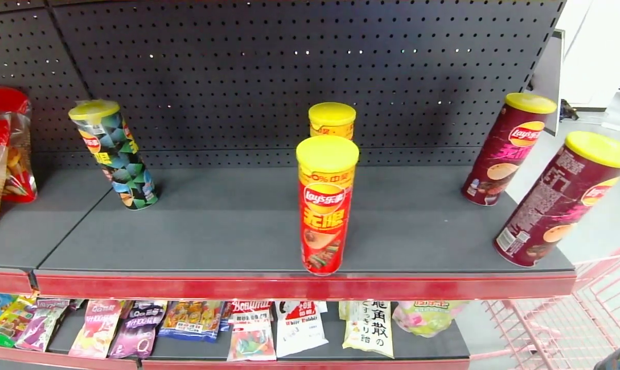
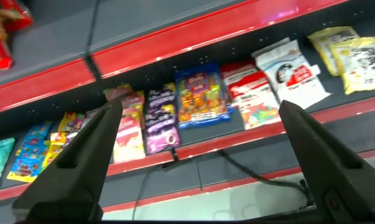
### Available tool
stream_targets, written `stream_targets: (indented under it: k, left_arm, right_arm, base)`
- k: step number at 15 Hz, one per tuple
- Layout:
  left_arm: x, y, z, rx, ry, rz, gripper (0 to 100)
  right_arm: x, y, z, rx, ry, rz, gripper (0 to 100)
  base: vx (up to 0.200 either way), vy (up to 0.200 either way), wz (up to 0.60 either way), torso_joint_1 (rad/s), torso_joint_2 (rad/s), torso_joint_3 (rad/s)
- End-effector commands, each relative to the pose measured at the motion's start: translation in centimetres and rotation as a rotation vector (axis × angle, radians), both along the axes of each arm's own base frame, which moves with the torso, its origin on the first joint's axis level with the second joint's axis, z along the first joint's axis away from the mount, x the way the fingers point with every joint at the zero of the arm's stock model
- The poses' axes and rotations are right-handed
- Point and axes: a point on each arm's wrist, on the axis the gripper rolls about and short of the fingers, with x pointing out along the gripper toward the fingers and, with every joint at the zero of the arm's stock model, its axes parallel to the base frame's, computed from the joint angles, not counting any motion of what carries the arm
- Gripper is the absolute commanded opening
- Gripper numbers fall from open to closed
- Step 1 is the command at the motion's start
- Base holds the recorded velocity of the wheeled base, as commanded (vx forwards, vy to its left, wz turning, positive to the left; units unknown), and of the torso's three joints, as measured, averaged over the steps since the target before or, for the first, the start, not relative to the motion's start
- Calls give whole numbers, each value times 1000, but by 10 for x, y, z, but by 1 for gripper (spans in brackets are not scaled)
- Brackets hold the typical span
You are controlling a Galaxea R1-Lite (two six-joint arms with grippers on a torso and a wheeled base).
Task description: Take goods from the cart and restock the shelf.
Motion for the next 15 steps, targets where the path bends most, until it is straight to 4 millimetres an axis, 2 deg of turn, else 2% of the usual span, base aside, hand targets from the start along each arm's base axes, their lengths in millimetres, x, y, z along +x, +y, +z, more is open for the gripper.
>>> stream_targets:
  k: [1,15]
  left_arm:
    - [0,0,0,1,0,1,100]
    - [0,0,0,1,-1,1,100]
  right_arm:
    - [-1,0,0,1,-3,0,0]
    - [-6,0,-10,-2,-3,2,0]
  base:
    - [0,200,0,2,2,7]
    - [0,200,0,4,2,2]
